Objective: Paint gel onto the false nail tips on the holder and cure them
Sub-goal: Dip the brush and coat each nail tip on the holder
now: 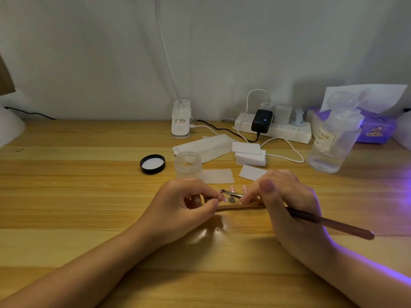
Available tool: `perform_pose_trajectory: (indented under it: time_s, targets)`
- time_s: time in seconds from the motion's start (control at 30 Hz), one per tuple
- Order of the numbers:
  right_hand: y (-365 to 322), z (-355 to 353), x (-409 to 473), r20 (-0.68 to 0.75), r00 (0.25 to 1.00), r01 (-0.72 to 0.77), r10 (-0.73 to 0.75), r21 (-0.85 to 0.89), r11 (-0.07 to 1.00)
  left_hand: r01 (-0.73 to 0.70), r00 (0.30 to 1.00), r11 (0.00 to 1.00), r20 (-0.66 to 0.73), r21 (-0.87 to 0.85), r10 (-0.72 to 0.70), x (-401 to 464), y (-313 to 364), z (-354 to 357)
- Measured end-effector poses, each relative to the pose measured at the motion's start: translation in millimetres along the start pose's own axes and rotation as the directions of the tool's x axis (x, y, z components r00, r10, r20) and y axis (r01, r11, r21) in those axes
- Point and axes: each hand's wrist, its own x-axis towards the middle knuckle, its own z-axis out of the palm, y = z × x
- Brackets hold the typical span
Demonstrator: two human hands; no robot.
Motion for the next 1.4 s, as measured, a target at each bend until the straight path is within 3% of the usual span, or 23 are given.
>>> perform_pose_trajectory:
  time_s: [0.63, 0.9, 1.13, 1.4]
  targets:
    - [2.5, 0.8, -2.7, 0.023, 0.999, -0.035, 0.034, 0.021, 0.999, 0.020, 1.000, 1.000, -0.004, -0.002, -0.020, -0.9, -2.8, 0.3]
    - [-0.9, -3.4, -4.5, -0.004, 0.980, -0.195, 0.198, 0.163, 0.967, 0.019, 1.000, 1.000, 0.017, -0.008, -0.019, -1.5, 0.5, -0.7]
    - [-3.9, -0.6, 0.1, 0.043, 0.994, -0.102, 0.099, 0.080, 0.992, 0.019, 1.000, 0.999, 0.014, 0.025, -0.019, 0.0, 0.4, -0.7]
    - [-2.5, 0.0, -1.6, 0.047, 0.987, -0.157, 0.153, 0.107, 0.982, 0.035, 0.999, 0.999, -0.008, -0.010, -0.035, 0.1, -1.4, 0.2]
